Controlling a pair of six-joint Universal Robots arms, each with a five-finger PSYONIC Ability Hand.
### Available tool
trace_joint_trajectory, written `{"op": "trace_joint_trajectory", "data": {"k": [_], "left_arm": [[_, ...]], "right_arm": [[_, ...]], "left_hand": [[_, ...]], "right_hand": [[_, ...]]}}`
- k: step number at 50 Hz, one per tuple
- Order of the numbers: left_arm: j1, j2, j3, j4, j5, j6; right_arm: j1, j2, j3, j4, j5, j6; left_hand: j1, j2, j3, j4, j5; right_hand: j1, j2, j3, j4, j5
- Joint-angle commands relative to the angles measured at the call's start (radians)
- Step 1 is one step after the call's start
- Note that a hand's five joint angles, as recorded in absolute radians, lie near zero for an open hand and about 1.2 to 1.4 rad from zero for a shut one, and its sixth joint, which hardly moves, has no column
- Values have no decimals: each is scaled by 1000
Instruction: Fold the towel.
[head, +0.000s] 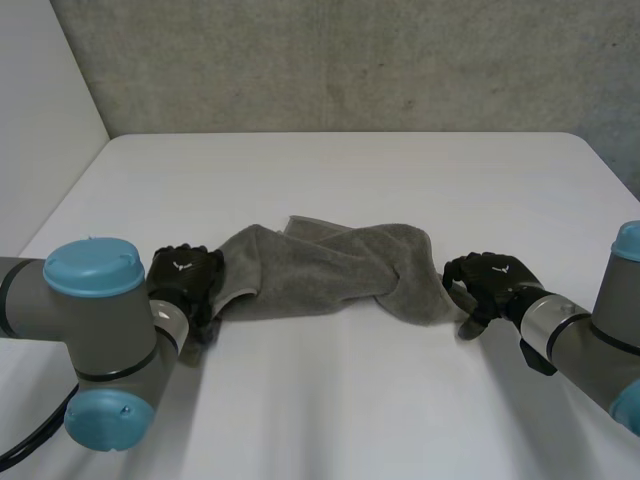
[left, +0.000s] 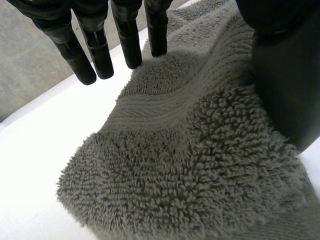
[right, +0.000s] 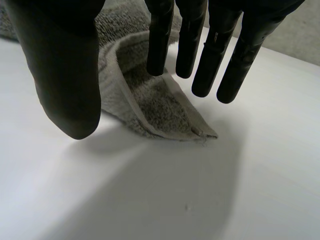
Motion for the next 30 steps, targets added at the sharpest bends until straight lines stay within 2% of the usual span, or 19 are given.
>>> {"op": "trace_joint_trajectory", "data": {"k": [1,4,6,7,8,9,10,11,12,13,16,17,19,26,30], "left_arm": [[2,-2,21,1,0,0],[5,-2,24,2,2,0],[8,3,30,1,2,0],[9,3,30,1,2,0],[10,9,31,1,2,0],[10,9,31,1,2,0],[13,15,31,1,2,0],[21,29,31,-1,2,0],[21,29,31,-1,2,0],[33,55,30,-1,2,-2],[56,125,27,-1,6,-6],[56,126,27,-1,6,-6],[73,202,31,-1,11,-14],[88,348,50,-2,12,-25],[88,417,70,-22,12,-49]], "right_arm": [[2,75,-60,4,30,1],[3,99,-78,5,32,1],[5,118,-98,8,32,4],[5,118,-98,8,32,4],[5,119,-109,11,30,13],[5,119,-109,11,30,13],[5,119,-120,11,29,33],[3,103,-129,13,23,62],[3,102,-129,13,23,62],[2,71,-141,16,11,97],[-9,-69,-161,19,-12,172],[-9,-69,-161,19,-13,172],[-12,-175,-172,18,-58,233],[-21,-273,-221,62,-155,286],[-49,-313,-293,203,-193,269]], "left_hand": [[89,91,88,89,-92],[218,221,218,218,38],[387,390,387,388,207],[388,391,388,389,208],[522,525,522,522,342],[523,526,523,524,343],[677,680,677,678,497],[827,830,827,828,647],[828,831,828,829,648],[988,991,988,989,808],[1001,1004,1001,1002,821],[1001,1004,1001,1002,821],[1001,1004,1001,1002,821],[1001,1004,1001,1002,821],[1001,1004,1001,1002,821]], "right_hand": [[94,100,95,97,91],[229,235,230,232,226],[497,504,499,501,494],[499,505,500,502,496],[714,720,716,718,711],[716,722,718,720,713],[846,852,847,849,843],[847,853,849,851,844],[847,853,849,851,844],[847,853,849,851,844],[847,853,849,851,844],[847,853,849,851,844],[847,853,849,851,844],[847,853,849,851,844],[847,853,849,851,844]]}}
